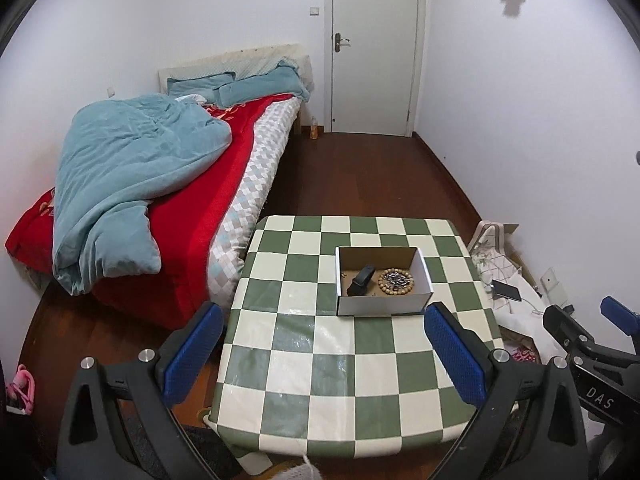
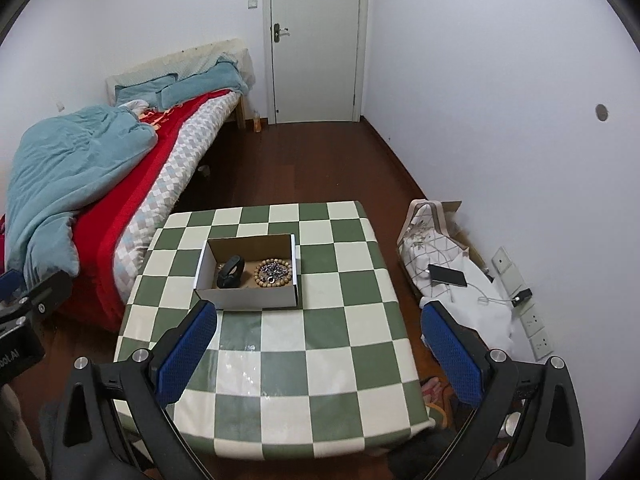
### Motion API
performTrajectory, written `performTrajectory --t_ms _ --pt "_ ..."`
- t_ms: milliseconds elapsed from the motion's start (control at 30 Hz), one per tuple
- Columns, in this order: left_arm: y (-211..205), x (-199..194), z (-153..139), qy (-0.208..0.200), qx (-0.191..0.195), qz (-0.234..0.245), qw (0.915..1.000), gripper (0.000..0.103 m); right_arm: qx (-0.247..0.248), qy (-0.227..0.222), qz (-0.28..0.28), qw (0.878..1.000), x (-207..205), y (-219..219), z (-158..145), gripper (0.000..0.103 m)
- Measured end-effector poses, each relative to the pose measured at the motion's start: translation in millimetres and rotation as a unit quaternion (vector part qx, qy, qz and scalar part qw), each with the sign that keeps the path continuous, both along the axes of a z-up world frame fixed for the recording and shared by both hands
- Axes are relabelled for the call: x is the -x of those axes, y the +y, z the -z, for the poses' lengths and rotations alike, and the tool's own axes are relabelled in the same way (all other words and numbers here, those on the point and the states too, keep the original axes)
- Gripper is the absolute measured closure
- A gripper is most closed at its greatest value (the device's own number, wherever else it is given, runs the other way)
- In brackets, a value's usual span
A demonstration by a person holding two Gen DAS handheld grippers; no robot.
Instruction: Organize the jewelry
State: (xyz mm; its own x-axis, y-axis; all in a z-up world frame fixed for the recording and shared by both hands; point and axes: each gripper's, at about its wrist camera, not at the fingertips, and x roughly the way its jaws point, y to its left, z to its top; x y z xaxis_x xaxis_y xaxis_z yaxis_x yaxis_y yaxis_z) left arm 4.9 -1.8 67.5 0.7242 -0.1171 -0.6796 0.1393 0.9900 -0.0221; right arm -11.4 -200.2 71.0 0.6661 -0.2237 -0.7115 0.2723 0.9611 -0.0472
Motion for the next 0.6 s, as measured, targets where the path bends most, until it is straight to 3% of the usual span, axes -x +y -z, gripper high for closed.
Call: performTrajectory --t_ms 300,600 --pt "1 29 -13 0.02 0.006 0.014 0.9997 0.0 -0.003 -0.012 -0.001 1.0 47 12 -28 0.0" --pt "4 28 -24 0.022 0.01 0.003 0.9997 0.0 -0.007 -0.008 -0.004 1.0 67 14 -46 0.0"
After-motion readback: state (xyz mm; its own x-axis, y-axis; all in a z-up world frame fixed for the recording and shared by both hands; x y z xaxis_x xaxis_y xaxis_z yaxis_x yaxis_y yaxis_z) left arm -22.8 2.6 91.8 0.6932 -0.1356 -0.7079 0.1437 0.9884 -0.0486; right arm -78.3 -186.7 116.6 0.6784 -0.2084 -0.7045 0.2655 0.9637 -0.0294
